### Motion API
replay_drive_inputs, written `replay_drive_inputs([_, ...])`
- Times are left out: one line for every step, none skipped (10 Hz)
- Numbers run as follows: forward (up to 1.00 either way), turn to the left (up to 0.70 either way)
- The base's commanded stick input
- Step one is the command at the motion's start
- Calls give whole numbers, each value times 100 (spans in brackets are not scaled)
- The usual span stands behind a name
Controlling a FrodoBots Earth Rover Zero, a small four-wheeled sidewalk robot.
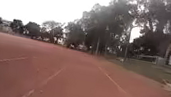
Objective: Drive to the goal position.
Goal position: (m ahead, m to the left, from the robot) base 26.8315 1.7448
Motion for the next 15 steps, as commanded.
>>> replay_drive_inputs([50,0])
replay_drive_inputs([50,0])
replay_drive_inputs([50,0])
replay_drive_inputs([50,0])
replay_drive_inputs([50,0])
replay_drive_inputs([50,0])
replay_drive_inputs([50,0])
replay_drive_inputs([50,0])
replay_drive_inputs([50,0])
replay_drive_inputs([50,0])
replay_drive_inputs([50,0])
replay_drive_inputs([50,0])
replay_drive_inputs([50,0])
replay_drive_inputs([50,0])
replay_drive_inputs([50,0])
